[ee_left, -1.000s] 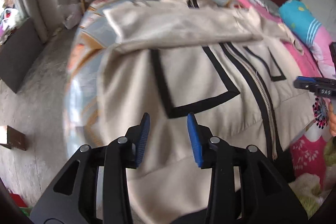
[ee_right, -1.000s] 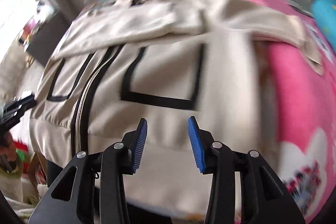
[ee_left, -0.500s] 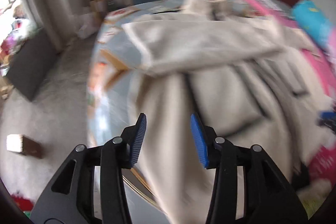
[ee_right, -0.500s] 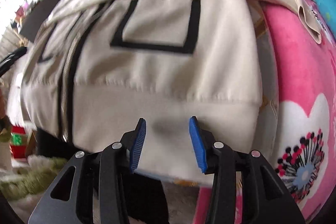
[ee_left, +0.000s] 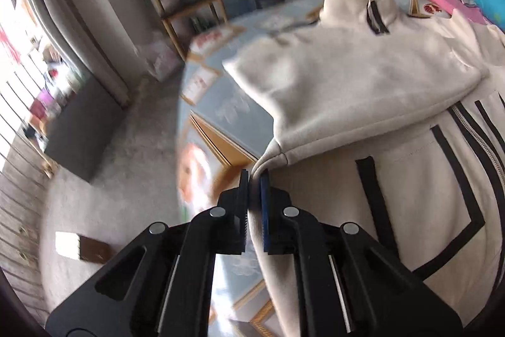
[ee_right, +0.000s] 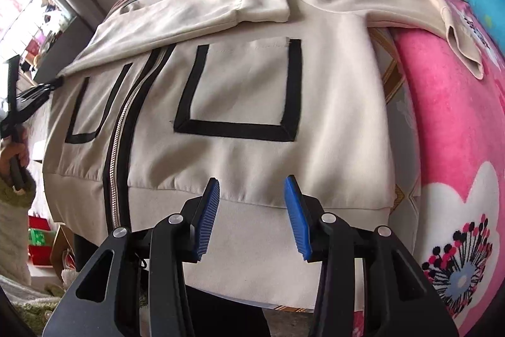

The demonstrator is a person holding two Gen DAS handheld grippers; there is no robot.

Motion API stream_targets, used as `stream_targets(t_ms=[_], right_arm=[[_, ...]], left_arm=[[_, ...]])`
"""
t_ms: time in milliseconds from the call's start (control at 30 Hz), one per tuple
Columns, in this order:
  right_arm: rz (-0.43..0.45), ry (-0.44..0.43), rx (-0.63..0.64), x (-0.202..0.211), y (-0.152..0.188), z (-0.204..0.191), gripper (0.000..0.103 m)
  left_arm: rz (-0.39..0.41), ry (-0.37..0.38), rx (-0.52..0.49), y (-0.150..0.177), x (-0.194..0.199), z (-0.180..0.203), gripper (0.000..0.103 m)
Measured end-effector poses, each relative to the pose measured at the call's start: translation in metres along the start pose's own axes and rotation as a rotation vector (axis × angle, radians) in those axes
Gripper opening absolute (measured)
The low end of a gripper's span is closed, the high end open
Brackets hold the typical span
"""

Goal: Fold large clothes

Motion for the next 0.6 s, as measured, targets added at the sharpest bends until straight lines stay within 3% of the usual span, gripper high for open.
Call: stream_targets(t_ms=[133,200,267,333,400,500,567,600], right_arm=[[-0.019,0.013,-0.029,-0.012,-0.006,0.008,0.042],[-0.014,0.014,-0.03,-0.01,-0.008,0.01,0.042],[-0.002,0.008,-0.021,-0.007,-0.009,0.01,0.042],[0.011,0.002,-0.001,-0.005,-0.014,0.008,0.042],[0.016,0.006,0.016,-0.005,-0.018,0.004,0.042],[0.027,0.016,0.045,-0.009,-0.025,-0.002,0.042],[0.027,0.004,0.05,-0.012,-0.028,-0.005,0.042],[0.027,-0.003,0.052,-0.015,-0.03,-0.005,0.042]], left_arm=[[-0.074,-0.003,0.0,0.009,-0.032,-0.005,0.009],[-0.06,-0.013,-0.016,0.013,-0.036,-0.002,0.01],[-0.047,-0.023,-0.039,0.014,-0.029,0.001,0.013],[-0.043,-0.036,-0.048,0.016,-0.022,-0.003,0.025],[-0.035,-0.04,-0.047,0.019,-0.011,-0.008,0.03],[-0.018,-0.1,-0.041,0.026,0.012,-0.015,0.03],[0.005,-0.04,0.004,0.028,0.03,-0.018,0.029],[0.031,0.041,0.045,0.03,0.042,-0.018,0.029]])
Point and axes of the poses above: each gripper's, at about its wrist camera, not at the fingertips, and x roughly against the way its jaws point, z to its right, y to its underside, the point moved 2 cm from there along -x, roughly the way its jaws point, and after that the axes turned 3 degrees about -z, right-handed, at the moved point
